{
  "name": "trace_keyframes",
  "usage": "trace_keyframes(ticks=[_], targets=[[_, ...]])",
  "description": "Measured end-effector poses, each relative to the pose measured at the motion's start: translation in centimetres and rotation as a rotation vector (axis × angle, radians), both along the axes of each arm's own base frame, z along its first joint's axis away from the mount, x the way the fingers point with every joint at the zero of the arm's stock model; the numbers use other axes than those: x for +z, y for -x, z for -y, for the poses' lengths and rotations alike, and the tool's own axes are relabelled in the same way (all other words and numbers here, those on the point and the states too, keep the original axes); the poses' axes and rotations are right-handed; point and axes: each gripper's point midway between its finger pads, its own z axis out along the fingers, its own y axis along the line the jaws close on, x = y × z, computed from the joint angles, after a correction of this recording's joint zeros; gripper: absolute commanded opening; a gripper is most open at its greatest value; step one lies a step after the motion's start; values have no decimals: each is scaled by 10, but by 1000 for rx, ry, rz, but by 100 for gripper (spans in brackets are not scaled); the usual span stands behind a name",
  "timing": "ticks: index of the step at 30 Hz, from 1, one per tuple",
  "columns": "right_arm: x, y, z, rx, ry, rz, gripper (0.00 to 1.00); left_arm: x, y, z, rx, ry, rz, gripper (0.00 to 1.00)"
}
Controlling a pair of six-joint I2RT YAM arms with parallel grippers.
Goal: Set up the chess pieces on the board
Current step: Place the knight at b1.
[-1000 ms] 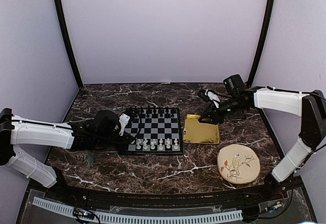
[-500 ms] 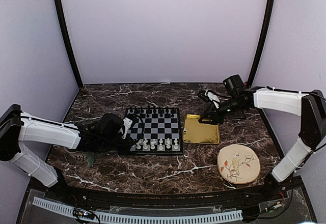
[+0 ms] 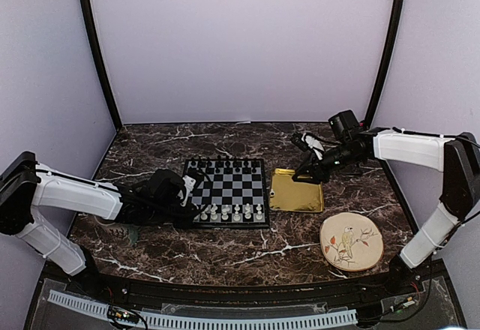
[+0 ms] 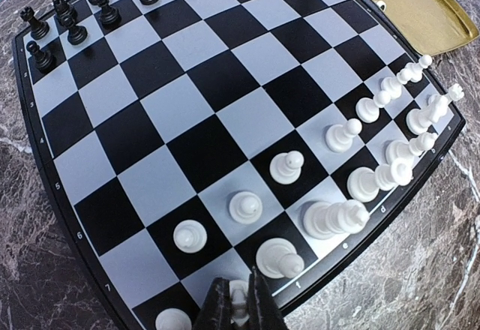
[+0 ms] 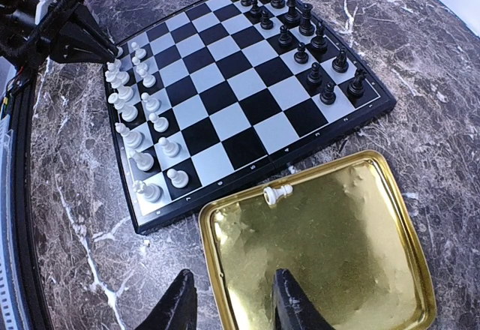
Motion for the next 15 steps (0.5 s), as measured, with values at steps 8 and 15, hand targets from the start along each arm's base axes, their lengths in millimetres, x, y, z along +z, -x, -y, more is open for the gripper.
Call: trace_keyframes(ticks=[8, 15], targets=[[-11, 0, 0, 0, 14, -31, 35, -8, 0, -3, 12, -26, -11, 2], [-12, 1, 0, 2, 12, -35, 35, -9, 0, -4, 14, -31, -14, 16]])
